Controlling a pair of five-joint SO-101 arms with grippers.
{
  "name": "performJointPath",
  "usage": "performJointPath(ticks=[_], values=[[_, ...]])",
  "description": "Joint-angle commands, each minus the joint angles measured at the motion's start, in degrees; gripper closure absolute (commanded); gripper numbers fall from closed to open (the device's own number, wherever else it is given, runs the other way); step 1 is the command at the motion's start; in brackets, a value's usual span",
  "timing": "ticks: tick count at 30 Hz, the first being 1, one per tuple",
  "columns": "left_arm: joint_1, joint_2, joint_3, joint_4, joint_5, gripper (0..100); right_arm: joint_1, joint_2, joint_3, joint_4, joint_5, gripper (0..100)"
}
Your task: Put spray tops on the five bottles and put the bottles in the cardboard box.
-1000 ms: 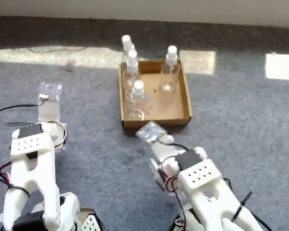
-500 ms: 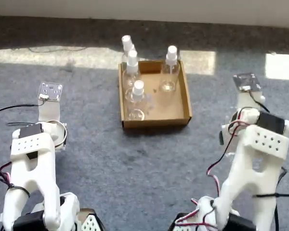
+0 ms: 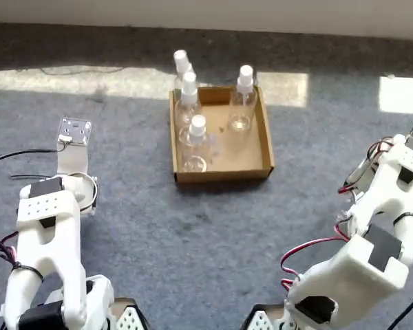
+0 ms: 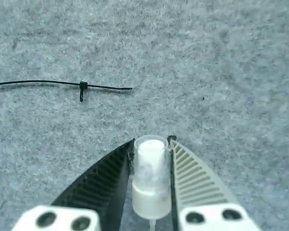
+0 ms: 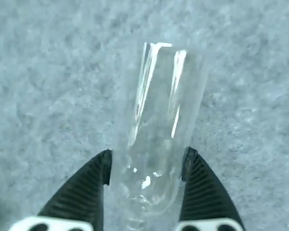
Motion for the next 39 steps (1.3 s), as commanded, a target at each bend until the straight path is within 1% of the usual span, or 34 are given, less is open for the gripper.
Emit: performJointPath(ticks=[1,3,8,10,15,16,18,21,24,25,27,28,32,34,36,39], values=[[1.19,-0.92,1.45,-3.69,-0.09,99,0.48,0.22,-3.30,-0.22,1.41,94.4],[1.19,-0.92,1.89,-4.04,-0.09,99,0.48,0.48,-3.30,0.04,2.55,90.2],[1.19,-0.92,1.89,-4.04,-0.09,99,0.48,0.40,-3.38,0.13,2.37,75.6],[1.19,-0.92,1.89,-4.04,-0.09,99,0.48,0.40,-3.65,0.13,2.37,72.1],[1.27,-0.92,1.89,-4.22,-0.09,99,0.48,0.22,-3.82,0.66,2.99,68.9],[1.27,-0.92,1.89,-4.22,-0.09,99,0.40,0.13,-4.53,1.45,4.66,68.9],[1.27,-0.92,1.89,-4.22,-0.09,99,0.04,0.13,-7.52,4.62,10.29,68.9],[1.27,-0.84,1.89,-4.31,-0.09,99,-1.01,0.13,-15.25,11.74,21.89,68.9],[1.27,-0.66,1.89,-4.31,-0.09,99,-2.15,0.31,-24.66,20.88,35.96,68.9],[1.27,-0.66,1.89,-4.31,-0.09,99,-2.42,0.40,-27.12,23.87,42.64,68.9],[1.27,-0.57,1.89,-4.31,-0.09,99,-2.86,0.48,-31.69,29.05,60.04,68.9],[1.27,-0.57,1.89,-4.31,-0.09,99,-2.59,0.40,-32.31,29.41,68.84,68.9],[1.19,-0.57,1.98,-4.31,-0.09,99,0.84,0.75,-25.89,28.79,97.58,68.9],[1.19,-0.57,1.98,-4.31,-0.09,99,2.42,0.66,-21.41,28.44,110.15,68.9],[1.19,-0.57,1.98,-4.31,-0.09,99,3.65,0.66,-17.89,28.26,117.71,68.9],[1.19,-0.57,1.98,-4.31,-0.09,99,4.53,0.66,-13.93,23.78,122.99,68.9]])
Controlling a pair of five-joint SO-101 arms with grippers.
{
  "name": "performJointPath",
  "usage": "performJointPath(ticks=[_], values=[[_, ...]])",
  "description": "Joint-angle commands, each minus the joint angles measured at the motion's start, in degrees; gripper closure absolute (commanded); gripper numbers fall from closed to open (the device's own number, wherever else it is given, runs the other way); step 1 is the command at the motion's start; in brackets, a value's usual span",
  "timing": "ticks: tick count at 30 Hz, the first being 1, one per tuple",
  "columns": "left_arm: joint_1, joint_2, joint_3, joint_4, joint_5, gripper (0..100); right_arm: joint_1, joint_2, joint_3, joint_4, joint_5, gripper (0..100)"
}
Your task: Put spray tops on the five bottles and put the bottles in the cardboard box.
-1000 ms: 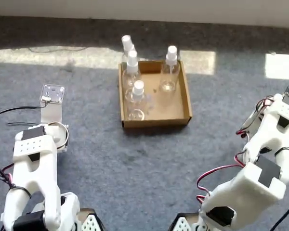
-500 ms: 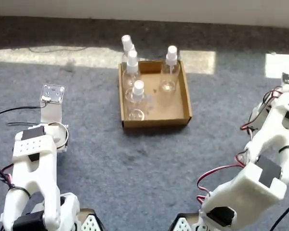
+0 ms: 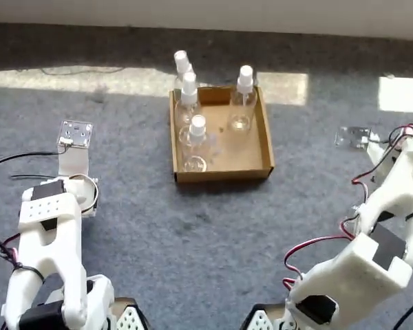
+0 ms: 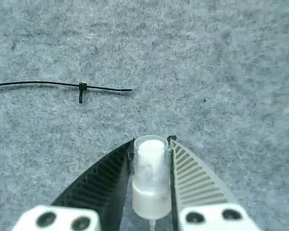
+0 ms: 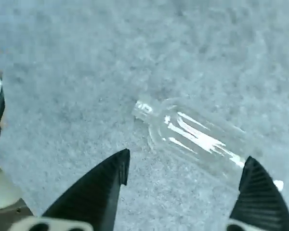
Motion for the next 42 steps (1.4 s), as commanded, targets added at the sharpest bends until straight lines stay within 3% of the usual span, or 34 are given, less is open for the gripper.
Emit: performJointPath(ticks=[1,15,21,25,28,33,37,42], values=[[1.19,-0.57,-0.13,-1.23,-0.09,99,1.27,-0.48,2.77,-5.58,8.00,68.9],[1.10,-0.57,-0.13,-0.97,-0.09,99,1.10,-0.48,20.70,-29.14,5.54,69.1],[1.10,-0.57,-0.13,-0.97,-0.09,99,-0.57,-0.48,22.46,-32.92,-16.00,70.0],[1.10,-0.57,-0.13,-0.97,-0.09,99,-4.00,-0.48,22.46,-32.75,-33.14,81.3],[1.10,-0.57,-0.13,-0.97,-0.09,99,-6.37,-0.48,22.46,-32.75,-47.21,88.5],[1.10,-0.57,-0.13,-0.97,-0.09,99,-8.66,-0.40,22.37,-33.01,-72.79,89.3],[1.10,-0.66,-0.13,-0.97,-0.09,99,-9.27,-0.40,22.20,-35.21,-82.90,89.3],[1.19,-0.75,-0.13,-0.97,-0.09,99,-8.92,-0.22,18.59,-41.10,-88.88,89.3]])
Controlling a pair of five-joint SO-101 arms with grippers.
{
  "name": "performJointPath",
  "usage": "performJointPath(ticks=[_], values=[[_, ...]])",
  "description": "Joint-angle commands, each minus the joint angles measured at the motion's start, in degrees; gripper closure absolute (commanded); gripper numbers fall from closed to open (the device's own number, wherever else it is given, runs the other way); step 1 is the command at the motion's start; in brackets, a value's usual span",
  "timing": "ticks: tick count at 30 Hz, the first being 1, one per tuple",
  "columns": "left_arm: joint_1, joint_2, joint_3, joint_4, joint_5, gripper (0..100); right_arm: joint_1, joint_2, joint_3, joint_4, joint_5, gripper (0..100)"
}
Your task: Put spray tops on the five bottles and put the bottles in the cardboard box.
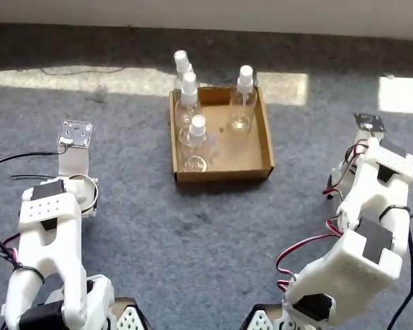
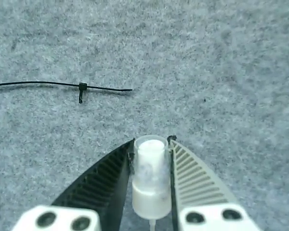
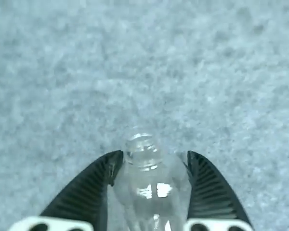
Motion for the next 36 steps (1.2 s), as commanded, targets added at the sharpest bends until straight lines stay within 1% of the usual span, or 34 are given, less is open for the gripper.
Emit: performJointPath(ticks=[1,6,11,14,17,22,24,25,27,29,32,34,36], values=[[1.19,-0.75,-0.13,-0.97,-0.09,99,-0.40,-0.22,-5.23,-2.95,-3.78,89.3],[1.19,-0.75,-0.13,-0.97,-0.09,99,-1.63,-0.13,-10.68,-2.86,-4.57,89.3],[1.19,-0.75,-0.13,-0.97,-0.09,99,-1.63,-0.04,-11.56,-2.42,-4.57,89.3],[1.19,-0.75,-0.13,-0.97,-0.09,99,-1.63,3.21,-11.91,-1.71,-4.57,89.3],[1.19,-0.75,-0.13,-0.97,-0.09,99,-1.89,8.57,-17.80,0.04,-5.89,89.3],[1.19,-0.75,-0.13,-0.97,-0.09,99,-0.13,13.93,-29.85,8.48,-6.51,89.3],[1.19,-0.66,-0.13,-0.97,-0.09,99,0.04,13.67,-33.36,9.80,-5.36,89.2],[1.19,-0.66,-0.13,-1.14,-0.09,99,0.04,13.58,-33.98,10.15,-3.52,89.0],[1.19,-0.66,-0.13,-1.23,-0.09,99,0.04,13.41,-34.24,12.88,-1.58,84.5],[1.19,-0.66,-0.13,-1.23,-0.09,99,-0.22,13.41,-34.33,15.34,-0.97,76.5],[1.19,-0.66,-0.13,-1.23,-0.09,99,-1.19,13.67,-34.33,18.07,3.25,67.7],[1.19,-0.66,-0.13,-1.23,-0.09,99,-1.89,13.76,-34.07,18.95,5.01,66.6],[1.19,-0.66,-0.13,-1.23,-0.09,99,-1.98,13.76,-34.07,18.86,5.19,66.6]])
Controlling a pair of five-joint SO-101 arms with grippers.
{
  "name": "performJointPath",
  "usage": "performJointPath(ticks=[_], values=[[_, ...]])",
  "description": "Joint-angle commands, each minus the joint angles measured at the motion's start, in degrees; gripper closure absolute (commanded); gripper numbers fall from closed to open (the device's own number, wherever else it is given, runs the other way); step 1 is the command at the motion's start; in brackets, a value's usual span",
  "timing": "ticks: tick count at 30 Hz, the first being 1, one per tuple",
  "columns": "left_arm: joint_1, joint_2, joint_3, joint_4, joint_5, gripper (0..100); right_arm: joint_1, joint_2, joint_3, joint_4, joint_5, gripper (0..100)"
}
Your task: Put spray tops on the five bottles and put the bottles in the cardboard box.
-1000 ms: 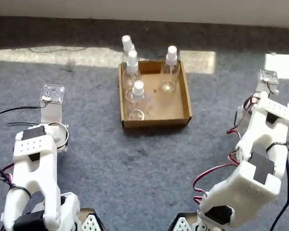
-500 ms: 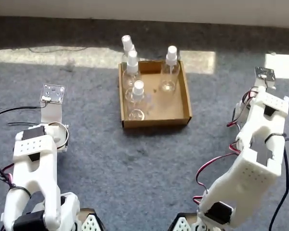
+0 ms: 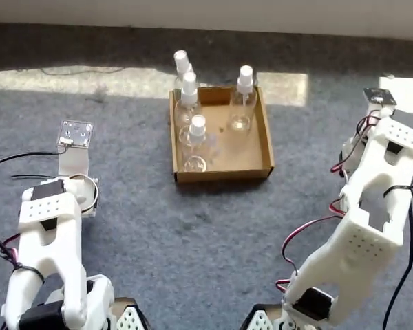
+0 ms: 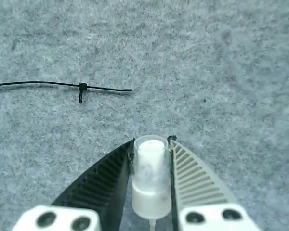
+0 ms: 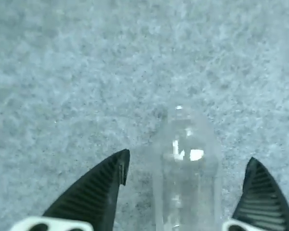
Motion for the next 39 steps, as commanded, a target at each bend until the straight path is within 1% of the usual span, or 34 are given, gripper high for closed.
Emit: performJointPath(ticks=[1,6,9,11,21,25,32,35,39], values=[[1.19,-0.66,-0.13,-1.23,-0.09,99,-0.92,-1.27,-3.03,0.40,1.58,66.6],[1.19,-0.57,-0.13,-1.23,-0.09,99,-0.84,-1.27,-3.38,0.57,2.29,66.6],[1.19,-0.57,-0.13,-0.97,-0.09,99,-0.40,-1.19,-3.03,0.84,6.68,66.6],[1.19,-0.66,0.22,-1.23,-0.09,99,0.40,-0.92,-2.95,0.40,7.82,66.6],[1.19,-0.92,0.84,-1.23,-0.09,99,1.10,6.02,-3.38,0.57,8.00,66.7],[1.19,-0.92,0.92,-1.23,-0.09,99,1.71,6.46,-3.56,0.40,8.00,67.0],[1.19,-0.92,0.92,-1.23,-0.09,99,1.98,6.73,-8.40,0.92,7.91,80.3],[1.19,-0.92,0.92,-1.23,-0.09,99,1.98,6.81,-8.22,0.92,7.74,82.5],[1.19,-0.92,0.92,-1.23,-0.09,99,1.98,6.81,-8.22,2.51,7.74,82.9]])
